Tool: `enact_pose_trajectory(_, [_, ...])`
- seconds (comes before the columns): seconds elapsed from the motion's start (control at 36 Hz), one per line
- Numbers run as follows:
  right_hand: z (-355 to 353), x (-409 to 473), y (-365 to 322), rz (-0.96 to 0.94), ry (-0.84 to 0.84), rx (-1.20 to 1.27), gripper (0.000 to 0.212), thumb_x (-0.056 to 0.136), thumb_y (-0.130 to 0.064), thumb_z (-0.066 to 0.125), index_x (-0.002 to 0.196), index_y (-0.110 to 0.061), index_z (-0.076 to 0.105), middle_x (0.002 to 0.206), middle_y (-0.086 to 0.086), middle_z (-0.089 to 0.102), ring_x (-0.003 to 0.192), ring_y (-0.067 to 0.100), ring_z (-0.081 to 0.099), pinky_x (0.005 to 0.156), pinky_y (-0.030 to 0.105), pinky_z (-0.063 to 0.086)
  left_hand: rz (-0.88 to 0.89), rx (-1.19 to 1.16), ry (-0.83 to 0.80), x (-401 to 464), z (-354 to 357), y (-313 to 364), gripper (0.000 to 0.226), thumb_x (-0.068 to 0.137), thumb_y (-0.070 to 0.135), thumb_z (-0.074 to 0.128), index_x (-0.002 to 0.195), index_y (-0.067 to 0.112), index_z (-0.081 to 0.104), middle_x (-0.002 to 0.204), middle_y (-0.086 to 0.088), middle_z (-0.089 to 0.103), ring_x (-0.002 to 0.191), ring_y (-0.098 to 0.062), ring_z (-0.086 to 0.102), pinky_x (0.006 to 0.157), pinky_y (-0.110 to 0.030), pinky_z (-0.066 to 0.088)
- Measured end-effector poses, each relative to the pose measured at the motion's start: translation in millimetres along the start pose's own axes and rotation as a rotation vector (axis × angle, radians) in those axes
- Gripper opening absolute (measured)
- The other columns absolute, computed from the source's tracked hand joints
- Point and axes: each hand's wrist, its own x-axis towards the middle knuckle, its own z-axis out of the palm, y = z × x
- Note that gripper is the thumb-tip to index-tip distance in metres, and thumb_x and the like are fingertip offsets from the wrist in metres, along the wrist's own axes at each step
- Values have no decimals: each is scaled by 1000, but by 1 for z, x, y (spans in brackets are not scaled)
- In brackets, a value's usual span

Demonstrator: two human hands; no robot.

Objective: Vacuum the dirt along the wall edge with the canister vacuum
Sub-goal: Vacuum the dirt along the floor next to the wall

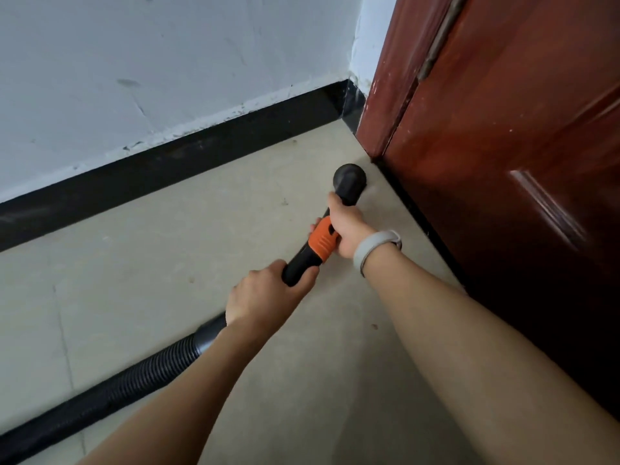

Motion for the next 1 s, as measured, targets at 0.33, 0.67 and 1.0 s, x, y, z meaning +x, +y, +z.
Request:
enact_pose_trajectory(0.33, [33,17,-12,-36,-21,-86,33,97,-36,53,84,-6,49,64,9,59,54,24,60,70,39,58,-56,-51,19,22,-9,-12,52,73,76,36,69,24,44,63,4,55,65,-22,60,60,-32,44])
enact_pose_trajectory(0.67, [95,45,-45,-66,-100,-93,34,98,-36,50,83,-6,47,68,10,59,56,22,60,88,44,56,-48,-16,111,78,-41,-41,54,79,78,40,69,26,48,63,3,56,57,-14,55,50,-25,34])
enact_pose_trajectory(1.0, [47,73,-78,-111,37,44,33,98,-36,51,84,-7,46,55,7,57,41,19,58,70,40,59,78,49,-12,126,-36,8,55,79,81,37,71,28,47,65,7,54,58,-10,51,49,-26,28])
